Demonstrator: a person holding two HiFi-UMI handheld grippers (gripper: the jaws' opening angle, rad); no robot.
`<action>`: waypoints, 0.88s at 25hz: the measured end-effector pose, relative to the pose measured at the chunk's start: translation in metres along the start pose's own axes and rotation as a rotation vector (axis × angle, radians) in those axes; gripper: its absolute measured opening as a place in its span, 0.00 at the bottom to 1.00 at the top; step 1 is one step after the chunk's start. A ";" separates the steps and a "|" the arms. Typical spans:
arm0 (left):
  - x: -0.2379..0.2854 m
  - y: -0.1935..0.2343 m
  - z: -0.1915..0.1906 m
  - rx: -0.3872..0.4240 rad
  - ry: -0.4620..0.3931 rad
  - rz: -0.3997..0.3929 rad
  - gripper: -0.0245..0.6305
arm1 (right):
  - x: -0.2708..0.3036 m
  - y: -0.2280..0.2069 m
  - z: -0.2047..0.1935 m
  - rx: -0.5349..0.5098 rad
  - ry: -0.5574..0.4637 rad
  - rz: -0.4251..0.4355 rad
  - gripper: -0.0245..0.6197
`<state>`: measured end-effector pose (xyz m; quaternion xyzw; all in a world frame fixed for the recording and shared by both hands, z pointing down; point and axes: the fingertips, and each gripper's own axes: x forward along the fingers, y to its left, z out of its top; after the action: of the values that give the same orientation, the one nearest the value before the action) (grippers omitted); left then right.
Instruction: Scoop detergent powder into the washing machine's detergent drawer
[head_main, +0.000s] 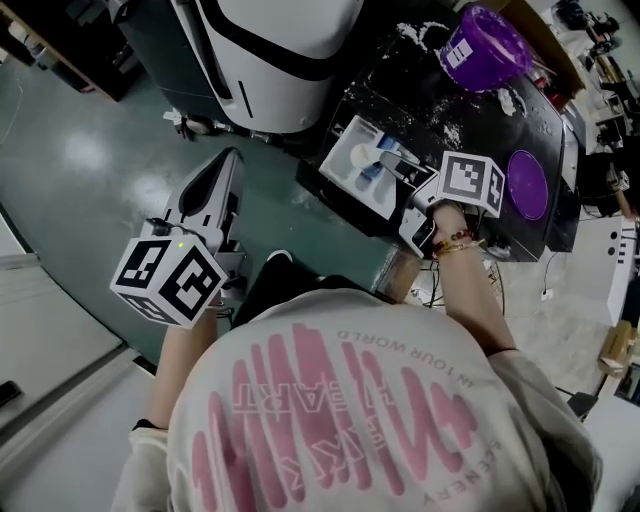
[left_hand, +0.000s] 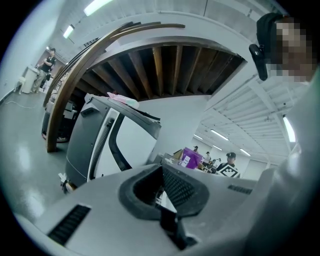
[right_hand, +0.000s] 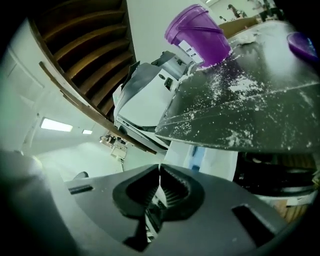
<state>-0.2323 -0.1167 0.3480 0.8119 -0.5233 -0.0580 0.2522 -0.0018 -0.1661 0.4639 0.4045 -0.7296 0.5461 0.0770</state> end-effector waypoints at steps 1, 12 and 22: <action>-0.002 0.002 0.000 -0.001 -0.001 0.004 0.04 | 0.002 -0.001 -0.001 -0.012 0.007 -0.009 0.05; -0.020 0.017 0.001 -0.014 -0.018 0.055 0.04 | 0.022 -0.001 -0.009 -0.194 0.085 -0.121 0.05; -0.030 0.028 -0.001 -0.033 -0.037 0.084 0.04 | 0.036 0.002 -0.017 -0.468 0.173 -0.231 0.05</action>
<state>-0.2678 -0.0995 0.3564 0.7836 -0.5607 -0.0709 0.2580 -0.0325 -0.1699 0.4895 0.4081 -0.7755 0.3827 0.2924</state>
